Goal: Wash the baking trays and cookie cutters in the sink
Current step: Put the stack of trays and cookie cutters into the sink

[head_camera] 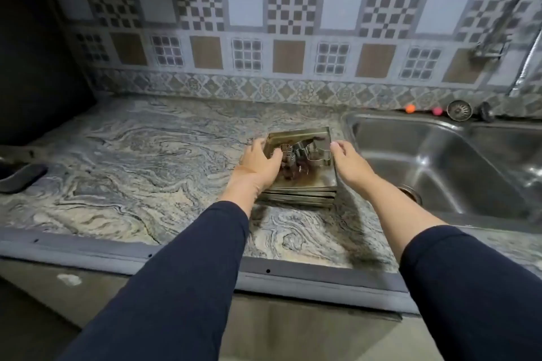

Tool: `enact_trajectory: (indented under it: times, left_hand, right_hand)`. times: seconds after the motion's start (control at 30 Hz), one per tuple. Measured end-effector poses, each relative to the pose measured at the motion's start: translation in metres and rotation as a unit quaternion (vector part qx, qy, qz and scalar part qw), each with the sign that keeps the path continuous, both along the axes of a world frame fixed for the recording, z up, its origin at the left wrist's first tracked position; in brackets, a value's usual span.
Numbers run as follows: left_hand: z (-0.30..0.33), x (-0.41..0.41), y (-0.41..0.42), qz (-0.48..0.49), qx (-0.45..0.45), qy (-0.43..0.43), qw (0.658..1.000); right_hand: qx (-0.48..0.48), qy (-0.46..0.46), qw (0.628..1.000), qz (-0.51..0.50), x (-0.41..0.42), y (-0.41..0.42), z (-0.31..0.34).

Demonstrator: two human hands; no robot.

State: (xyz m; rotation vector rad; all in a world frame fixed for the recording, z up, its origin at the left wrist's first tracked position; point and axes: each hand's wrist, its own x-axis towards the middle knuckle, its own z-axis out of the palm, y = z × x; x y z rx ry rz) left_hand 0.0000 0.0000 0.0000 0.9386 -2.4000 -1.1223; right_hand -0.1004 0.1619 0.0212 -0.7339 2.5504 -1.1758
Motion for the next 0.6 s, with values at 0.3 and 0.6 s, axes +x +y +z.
enact_trajectory:
  times: [0.3,0.6]
  left_hand:
    - [-0.052,-0.034,-0.055,-0.054,0.066,-0.079,0.993]
    - [-0.067,-0.048,-0.055,-0.043,0.140,-0.038,0.988]
  right_hand:
    - [-0.104,-0.141,0.983,-0.056,-0.039,-0.036,-0.050]
    - [-0.100,-0.194,0.975,-0.048,-0.044,-0.042,-0.048]
